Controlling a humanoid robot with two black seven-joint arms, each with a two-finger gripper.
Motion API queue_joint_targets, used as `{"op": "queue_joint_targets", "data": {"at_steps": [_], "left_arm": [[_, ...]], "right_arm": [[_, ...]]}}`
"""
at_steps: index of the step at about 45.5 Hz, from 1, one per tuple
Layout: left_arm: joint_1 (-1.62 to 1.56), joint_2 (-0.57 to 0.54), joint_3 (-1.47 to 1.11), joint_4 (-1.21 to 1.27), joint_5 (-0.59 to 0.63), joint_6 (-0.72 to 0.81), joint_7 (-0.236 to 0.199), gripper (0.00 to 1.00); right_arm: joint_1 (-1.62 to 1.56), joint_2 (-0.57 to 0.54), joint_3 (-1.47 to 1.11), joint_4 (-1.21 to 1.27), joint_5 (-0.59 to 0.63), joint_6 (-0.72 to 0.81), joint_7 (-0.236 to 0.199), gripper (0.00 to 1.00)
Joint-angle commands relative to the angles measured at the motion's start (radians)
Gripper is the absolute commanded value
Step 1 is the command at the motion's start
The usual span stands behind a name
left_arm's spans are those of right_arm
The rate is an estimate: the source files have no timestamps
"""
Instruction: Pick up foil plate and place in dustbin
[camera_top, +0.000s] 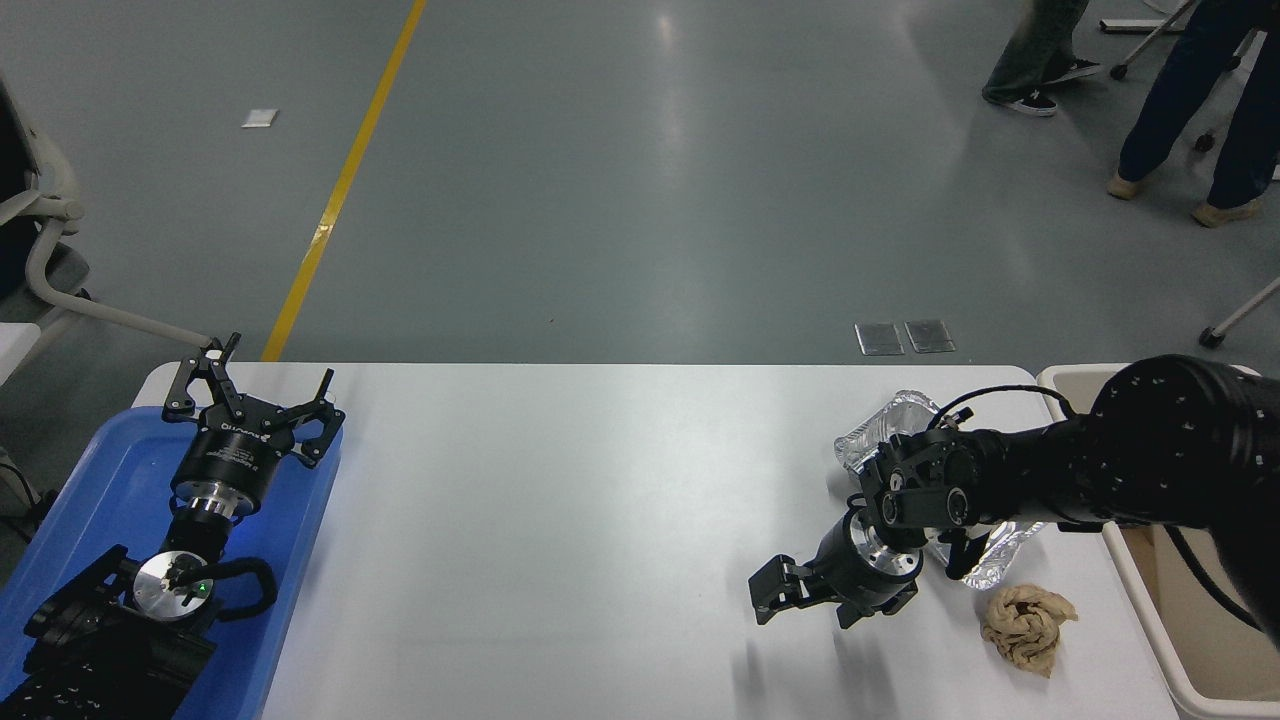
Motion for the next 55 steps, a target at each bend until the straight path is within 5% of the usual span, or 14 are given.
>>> {"op": "queue_joint_targets", "data": {"at_steps": [1,23,36,47,55], "left_arm": [[0.000,-0.001,-0.001,0.000,0.000,0.000,0.000,0.99],[0.000,0.000,0.001,0.000,-0.001,0.000,0.000,0.99],[0.000,0.000,0.001,0.000,-0.001,0.000,0.000,0.99],[0.000,0.000,-0.001,0.000,-0.001,0.000,0.000,0.99],[0.000,0.000,-0.001,0.000,-0.001,0.000,0.000,0.99]], "right_arm": [[-0.013,0.000,-0.014,-0.013,-0.019,0.000,-0.002,1.00],[0.055,-0.024,-0.012,0.025,-0.015,0.025,-0.002,1.00],[0.364,-0.216,-0.018,0.264,-0.012,0.086,-0.002,1.00],[0.811,-0.508,-0.150,0.559,-0.022,0.209,-0.003,1.00],[1.042,-0.629,-0.231,0.611,-0.153,0.281,-0.008,1.00]]}}
